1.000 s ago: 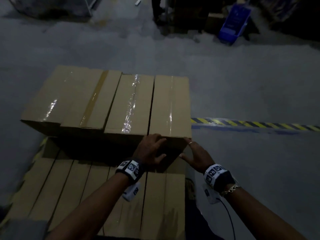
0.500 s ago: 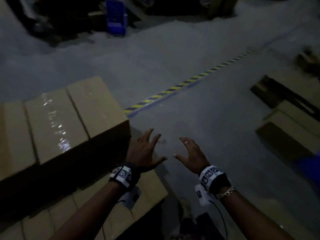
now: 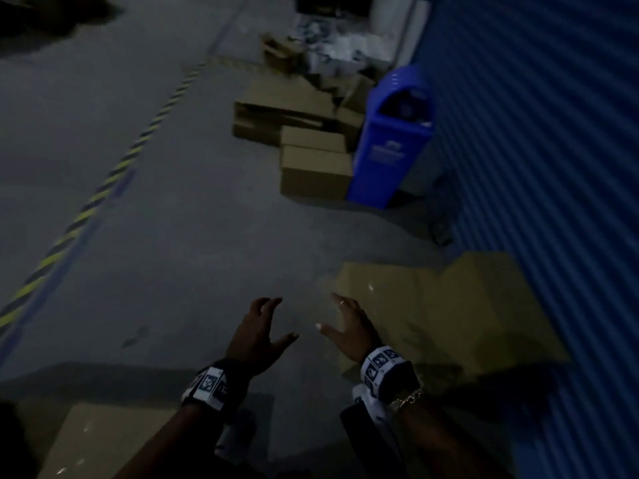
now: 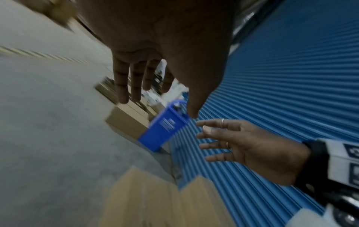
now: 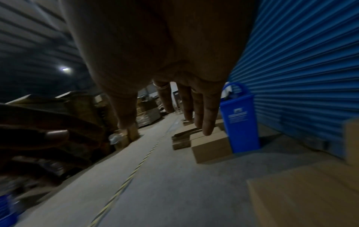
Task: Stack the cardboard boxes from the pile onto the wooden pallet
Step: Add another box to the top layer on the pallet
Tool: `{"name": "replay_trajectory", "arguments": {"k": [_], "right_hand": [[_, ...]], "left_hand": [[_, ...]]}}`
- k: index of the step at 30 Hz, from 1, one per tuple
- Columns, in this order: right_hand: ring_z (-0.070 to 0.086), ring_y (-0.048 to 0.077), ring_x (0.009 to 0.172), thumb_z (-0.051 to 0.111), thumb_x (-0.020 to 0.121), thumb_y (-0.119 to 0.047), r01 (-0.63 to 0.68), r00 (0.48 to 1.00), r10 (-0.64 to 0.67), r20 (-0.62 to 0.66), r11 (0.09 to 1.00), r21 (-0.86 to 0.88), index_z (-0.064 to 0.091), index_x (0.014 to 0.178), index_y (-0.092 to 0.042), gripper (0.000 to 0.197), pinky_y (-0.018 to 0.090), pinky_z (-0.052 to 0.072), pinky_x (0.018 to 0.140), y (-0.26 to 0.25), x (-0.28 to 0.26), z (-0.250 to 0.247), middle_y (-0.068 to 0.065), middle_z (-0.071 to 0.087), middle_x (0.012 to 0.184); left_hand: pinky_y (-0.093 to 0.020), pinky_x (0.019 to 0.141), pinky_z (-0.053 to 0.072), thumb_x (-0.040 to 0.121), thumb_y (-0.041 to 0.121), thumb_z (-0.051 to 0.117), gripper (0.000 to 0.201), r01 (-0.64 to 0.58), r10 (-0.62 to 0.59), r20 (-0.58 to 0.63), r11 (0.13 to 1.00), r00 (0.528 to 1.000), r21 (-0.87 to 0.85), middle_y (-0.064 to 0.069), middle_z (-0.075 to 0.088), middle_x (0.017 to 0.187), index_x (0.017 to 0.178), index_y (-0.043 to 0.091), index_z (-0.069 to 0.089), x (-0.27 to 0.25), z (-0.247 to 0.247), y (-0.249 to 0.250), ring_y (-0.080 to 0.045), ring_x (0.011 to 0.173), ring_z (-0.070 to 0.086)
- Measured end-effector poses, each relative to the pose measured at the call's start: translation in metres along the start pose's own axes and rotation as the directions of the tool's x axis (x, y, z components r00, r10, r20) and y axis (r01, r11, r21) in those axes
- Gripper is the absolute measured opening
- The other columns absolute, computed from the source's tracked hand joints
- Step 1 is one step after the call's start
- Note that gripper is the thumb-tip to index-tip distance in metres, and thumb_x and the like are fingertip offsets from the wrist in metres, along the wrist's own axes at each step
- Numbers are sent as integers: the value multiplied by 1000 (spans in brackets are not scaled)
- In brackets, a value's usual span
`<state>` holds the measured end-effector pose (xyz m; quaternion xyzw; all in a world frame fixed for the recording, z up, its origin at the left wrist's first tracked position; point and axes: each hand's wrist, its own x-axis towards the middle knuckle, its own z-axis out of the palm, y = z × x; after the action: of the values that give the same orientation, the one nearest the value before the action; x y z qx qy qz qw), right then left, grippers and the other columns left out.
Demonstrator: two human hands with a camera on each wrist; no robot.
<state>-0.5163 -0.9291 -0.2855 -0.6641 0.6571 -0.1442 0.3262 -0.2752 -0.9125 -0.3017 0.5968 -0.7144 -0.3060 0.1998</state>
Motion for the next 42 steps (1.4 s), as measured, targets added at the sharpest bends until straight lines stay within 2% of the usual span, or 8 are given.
{"name": "replay_trajectory", "arguments": {"k": [7,11,17,22,26,31,37,42], "right_hand": [[43,22,136,72,90,-39,-152,967,174,-187,980,125,36,153,-24,74,21,33,104,163,-85,-99,2,37,154],[39,25,140,70,92,-40,-219,930,273,-245,949,225,30,157,-24,78,37,38,112,241,-130,-145,2,32,157],[42,20,137,76,88,-36,-262,833,404,-379,890,373,32,156,-24,82,37,41,111,320,-167,-206,2,37,154],[39,21,139,72,89,-37,-316,792,478,-379,853,416,26,157,-27,83,36,35,113,376,-167,-247,1,35,155],[43,16,134,73,83,-50,-352,769,532,-354,816,458,21,150,-56,85,44,42,111,437,-157,-278,-10,38,152],[32,11,136,70,94,-25,-487,744,605,-283,781,390,17,159,-21,84,22,28,106,480,-128,-330,-7,30,150],[32,21,145,70,94,-29,-553,726,640,-251,760,341,17,160,-21,85,21,26,107,538,-81,-373,3,28,161],[34,23,144,73,92,-29,-574,729,648,-220,754,321,19,159,-17,86,20,28,103,586,-47,-399,6,28,161]], "left_hand": [[-40,93,53,86,58,69,73,-135,127,223,991,966,22,-3,40,147,147,28,41,35,129,161,-25,117,60],[-37,100,46,88,56,68,72,-229,206,286,972,936,50,-3,38,151,148,27,40,41,195,250,-27,128,51],[-35,97,48,88,60,66,71,-363,321,391,931,862,38,-5,42,147,146,26,44,66,265,342,-27,123,53],[-33,95,47,87,57,69,68,-410,369,432,912,823,2,-3,47,143,143,26,48,103,316,382,-24,122,55],[-34,100,47,87,61,66,69,-395,368,472,918,801,-46,-1,45,146,143,26,47,146,366,412,-23,127,53],[-36,99,48,86,67,62,74,-372,379,466,922,799,-113,-5,47,144,144,23,48,210,429,451,-26,125,53],[-44,106,44,86,78,46,90,-345,226,631,936,742,70,-7,27,159,155,23,27,275,487,475,-29,134,42],[-46,106,44,86,77,50,92,-304,153,681,946,716,108,-8,23,160,155,22,25,308,526,475,-30,136,38]]}}
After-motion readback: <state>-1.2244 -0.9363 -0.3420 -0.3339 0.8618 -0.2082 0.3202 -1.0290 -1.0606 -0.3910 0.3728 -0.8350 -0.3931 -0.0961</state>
